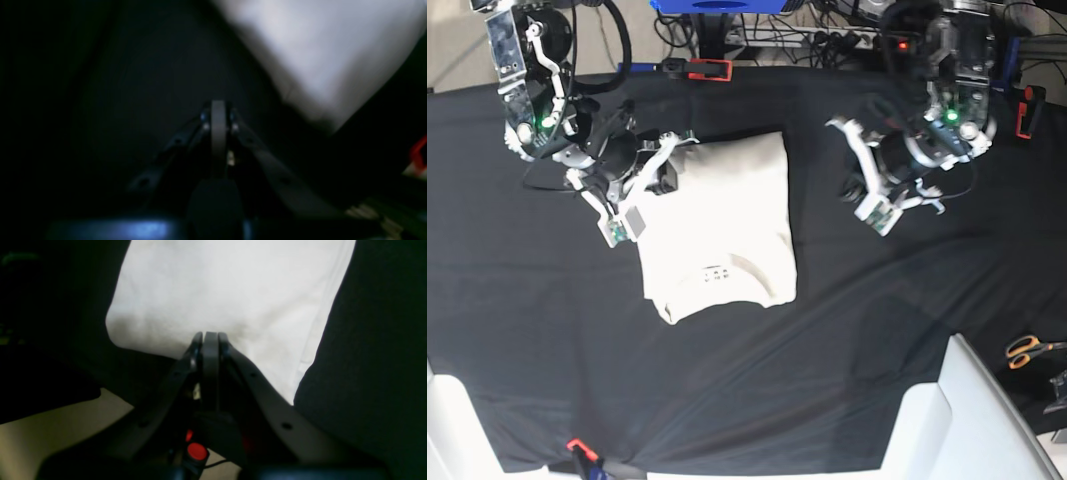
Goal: Fold the T-shirt properly
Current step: 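Grasp the collar edge with both grippers and straighten it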
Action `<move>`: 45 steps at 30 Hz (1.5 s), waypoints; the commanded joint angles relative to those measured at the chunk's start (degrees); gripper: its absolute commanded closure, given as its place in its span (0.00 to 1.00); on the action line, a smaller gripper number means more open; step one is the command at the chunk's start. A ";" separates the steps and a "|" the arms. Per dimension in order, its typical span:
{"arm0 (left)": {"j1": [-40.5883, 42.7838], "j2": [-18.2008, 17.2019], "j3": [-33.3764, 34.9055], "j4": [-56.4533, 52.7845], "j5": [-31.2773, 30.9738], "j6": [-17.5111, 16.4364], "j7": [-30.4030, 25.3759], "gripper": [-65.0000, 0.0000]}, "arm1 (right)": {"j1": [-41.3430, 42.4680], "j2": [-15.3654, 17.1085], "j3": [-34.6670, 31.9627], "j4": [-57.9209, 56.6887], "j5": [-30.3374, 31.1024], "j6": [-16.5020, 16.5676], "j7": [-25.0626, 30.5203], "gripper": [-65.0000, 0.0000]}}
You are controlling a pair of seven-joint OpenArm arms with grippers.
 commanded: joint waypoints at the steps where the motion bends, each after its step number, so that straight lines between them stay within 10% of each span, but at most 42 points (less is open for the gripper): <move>1: -1.00 0.43 1.70 1.25 -0.24 -0.04 -1.02 1.00 | 0.46 0.17 0.22 0.86 0.55 0.23 0.57 1.00; 10: -4.52 6.67 11.02 -2.45 -0.06 0.14 -1.28 1.00 | 1.16 0.25 4.00 -1.16 0.55 0.23 0.57 1.00; 24: -7.42 2.54 12.34 -17.21 -0.15 0.14 -1.63 1.00 | 1.16 1.66 4.09 -1.16 0.55 0.23 0.84 1.00; 45: -7.07 5.18 11.37 -2.18 -0.15 0.14 -0.93 1.00 | 2.48 2.36 3.91 0.86 0.55 0.32 0.49 1.00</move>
